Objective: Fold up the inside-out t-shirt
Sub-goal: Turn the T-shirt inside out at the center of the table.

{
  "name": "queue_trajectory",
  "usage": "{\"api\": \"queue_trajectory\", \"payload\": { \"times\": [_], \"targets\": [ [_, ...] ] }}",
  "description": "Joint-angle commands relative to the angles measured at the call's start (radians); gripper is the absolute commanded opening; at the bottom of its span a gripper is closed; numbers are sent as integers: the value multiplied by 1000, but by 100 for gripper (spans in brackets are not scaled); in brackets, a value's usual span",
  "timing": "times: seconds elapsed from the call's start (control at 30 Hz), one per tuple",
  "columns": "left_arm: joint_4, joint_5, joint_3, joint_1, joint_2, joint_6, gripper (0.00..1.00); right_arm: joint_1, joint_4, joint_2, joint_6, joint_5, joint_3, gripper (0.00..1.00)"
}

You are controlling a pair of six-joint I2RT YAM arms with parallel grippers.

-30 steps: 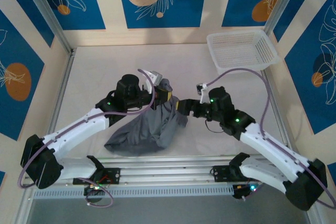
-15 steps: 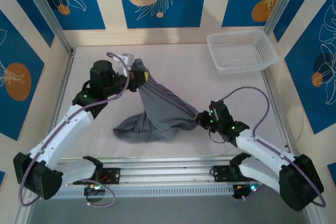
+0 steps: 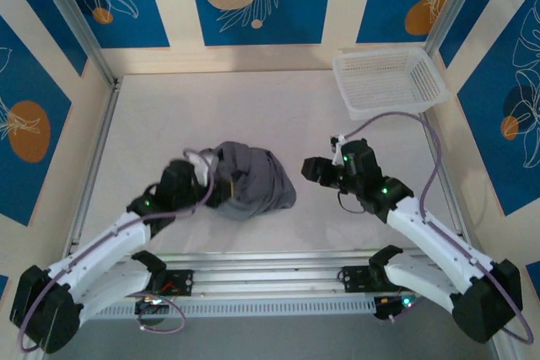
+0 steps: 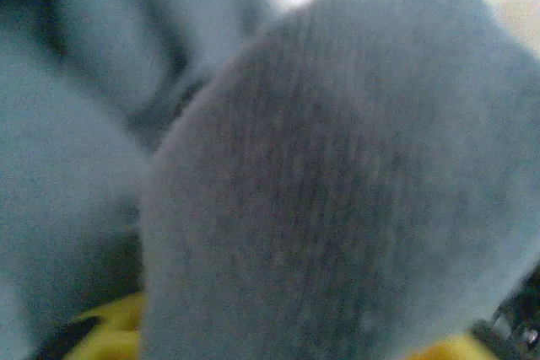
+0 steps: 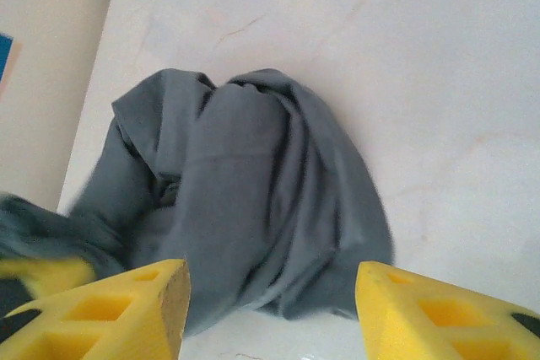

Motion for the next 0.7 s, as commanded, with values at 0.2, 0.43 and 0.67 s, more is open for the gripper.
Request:
{"api": "queue_trajectory", "payload": {
  "times": [0.2,0.43,0.67],
  "targets": [
    [-222,-233,4,-82,-525,-41,77,157,-35,302,-102,-7,194,54],
    [-487,-401,295,-80,-222,14,76,335,30,524,-158,80,314,60],
    [-295,-241,253,91,31,-79,75,382,25,780,-437,187,536,76]
  ]
}}
